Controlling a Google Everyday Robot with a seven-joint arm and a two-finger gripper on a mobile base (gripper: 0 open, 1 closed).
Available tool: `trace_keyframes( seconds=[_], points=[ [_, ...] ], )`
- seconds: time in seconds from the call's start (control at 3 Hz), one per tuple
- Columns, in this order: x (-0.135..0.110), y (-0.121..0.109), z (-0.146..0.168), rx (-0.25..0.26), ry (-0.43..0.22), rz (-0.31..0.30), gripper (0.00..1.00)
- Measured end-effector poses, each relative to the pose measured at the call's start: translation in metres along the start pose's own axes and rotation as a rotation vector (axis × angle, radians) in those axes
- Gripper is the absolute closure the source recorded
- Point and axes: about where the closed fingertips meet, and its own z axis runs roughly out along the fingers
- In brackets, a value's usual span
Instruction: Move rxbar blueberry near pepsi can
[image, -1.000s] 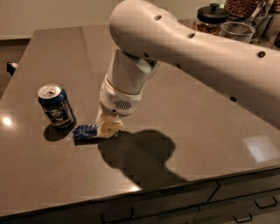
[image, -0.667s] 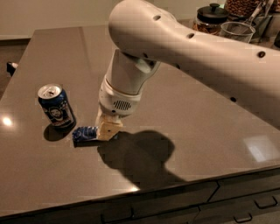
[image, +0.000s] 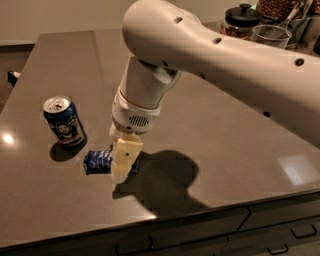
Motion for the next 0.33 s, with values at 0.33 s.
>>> trace_keyframes(
  seconds=[0.33],
  points=[
    [-0.0003,0.0003,-0.0002,0.001,0.0,-0.001,0.0]
  ],
)
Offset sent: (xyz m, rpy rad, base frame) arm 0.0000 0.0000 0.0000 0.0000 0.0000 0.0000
